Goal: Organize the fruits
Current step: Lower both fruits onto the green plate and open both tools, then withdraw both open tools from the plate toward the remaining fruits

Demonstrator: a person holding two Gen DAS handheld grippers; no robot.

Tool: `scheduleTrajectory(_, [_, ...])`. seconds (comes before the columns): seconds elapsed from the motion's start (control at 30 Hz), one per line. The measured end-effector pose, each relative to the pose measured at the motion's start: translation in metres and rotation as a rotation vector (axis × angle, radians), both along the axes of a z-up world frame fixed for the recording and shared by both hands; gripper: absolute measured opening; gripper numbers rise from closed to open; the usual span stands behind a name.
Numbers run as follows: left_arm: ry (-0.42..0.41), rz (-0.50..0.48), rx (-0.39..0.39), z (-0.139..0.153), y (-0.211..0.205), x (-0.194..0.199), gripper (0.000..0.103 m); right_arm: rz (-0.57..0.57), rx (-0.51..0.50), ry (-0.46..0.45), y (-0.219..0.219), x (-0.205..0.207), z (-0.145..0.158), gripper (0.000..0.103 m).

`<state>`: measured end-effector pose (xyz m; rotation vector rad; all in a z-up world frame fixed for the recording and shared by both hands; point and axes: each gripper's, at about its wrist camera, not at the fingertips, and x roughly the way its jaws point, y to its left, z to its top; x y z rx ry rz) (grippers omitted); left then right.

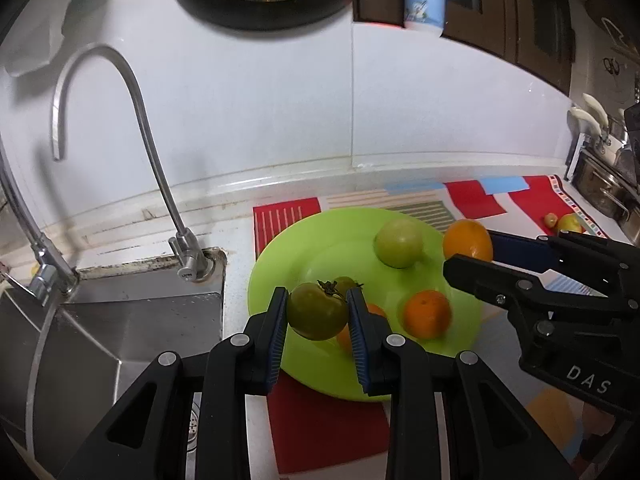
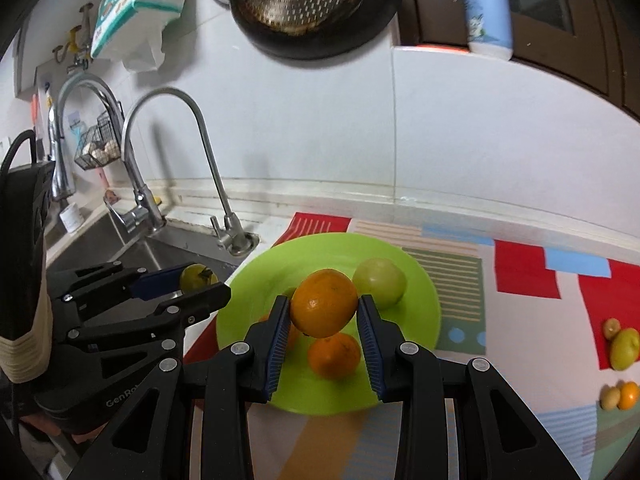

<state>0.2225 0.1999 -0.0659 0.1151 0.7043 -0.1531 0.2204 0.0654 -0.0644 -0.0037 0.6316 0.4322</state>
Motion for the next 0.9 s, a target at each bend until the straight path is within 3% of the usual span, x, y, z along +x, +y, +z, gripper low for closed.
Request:
scheduleTrajectory(0.5, [0.091, -0.015, -0.026, -0.036, 0.005, 0.037, 0.031, 0.020, -0.011, 0.103, 0.013, 0.047, -0.040, 0.035])
scheduleTrajectory(0.67, [0.076, -0.006, -0.028, -0.031, 0.005, 0.032, 0.036, 0.000, 0.010, 0.101, 0.008, 0.048, -0.038, 0.042])
scheduleTrajectory(0.9, [0.032, 0.017, -0.029, -0.011, 0.004, 0.011, 0.043, -0.051, 0.008, 0.075, -0.006, 0.030, -0.026, 0.042])
